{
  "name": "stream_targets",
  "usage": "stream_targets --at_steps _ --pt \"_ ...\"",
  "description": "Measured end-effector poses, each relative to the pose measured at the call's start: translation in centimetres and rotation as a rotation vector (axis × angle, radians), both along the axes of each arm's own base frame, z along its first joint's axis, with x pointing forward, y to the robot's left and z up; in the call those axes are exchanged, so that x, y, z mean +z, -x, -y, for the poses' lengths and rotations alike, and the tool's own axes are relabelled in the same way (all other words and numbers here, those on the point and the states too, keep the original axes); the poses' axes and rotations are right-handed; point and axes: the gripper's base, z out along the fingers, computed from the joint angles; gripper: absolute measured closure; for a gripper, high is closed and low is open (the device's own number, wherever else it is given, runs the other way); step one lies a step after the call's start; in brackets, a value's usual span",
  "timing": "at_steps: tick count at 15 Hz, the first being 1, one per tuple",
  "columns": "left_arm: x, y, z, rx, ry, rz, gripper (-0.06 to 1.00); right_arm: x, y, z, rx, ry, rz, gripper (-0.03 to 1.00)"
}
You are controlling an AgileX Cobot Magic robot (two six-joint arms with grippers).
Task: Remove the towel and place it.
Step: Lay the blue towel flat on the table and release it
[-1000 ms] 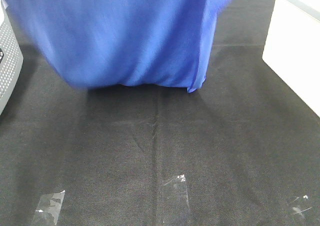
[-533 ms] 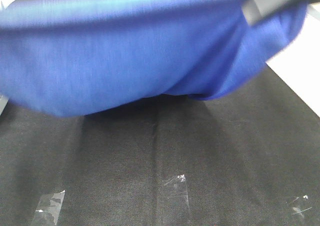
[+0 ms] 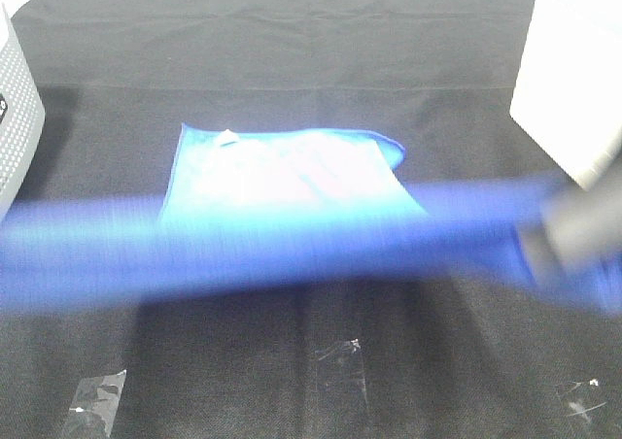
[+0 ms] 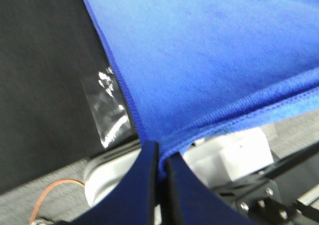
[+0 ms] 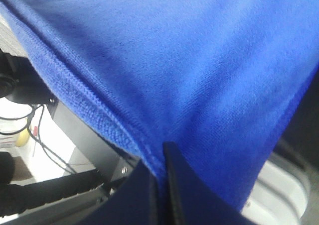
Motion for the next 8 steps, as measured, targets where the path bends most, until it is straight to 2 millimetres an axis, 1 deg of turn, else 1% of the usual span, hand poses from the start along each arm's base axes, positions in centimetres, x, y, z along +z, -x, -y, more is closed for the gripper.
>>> stream_targets --at_steps 1,3,4,5,6,8 --pt "-1.1 1.0 0.0 0.002 0.026 -0.035 0.94 -1.0 1.1 0.2 -0.012 -0.009 -0.03 0.97" --pt "-2.8 2.1 0.0 0.004 0.056 -0.092 0.94 -2.2 2.2 0.5 -0.014 -0.013 -0.061 0.97" --pt "-4.0 2.6 0.0 0.006 0.063 -0.133 0.94 -2.9 2.6 0.6 -0.015 -0.01 -0.085 0.97" --pt "-5.2 3.0 0.0 0.009 0.068 -0.179 0.94 -3.8 2.9 0.7 -0.016 -0.004 -0.118 0.97" --pt "-6.7 3.5 0.1 0.014 0.072 -0.237 0.94 -5.3 3.4 0.8 -0.018 0.003 -0.174 0.97" --pt "-8.0 4.0 0.0 0.018 0.072 -0.288 0.94 -6.5 3.9 0.9 -0.02 0.013 -0.22 0.97"
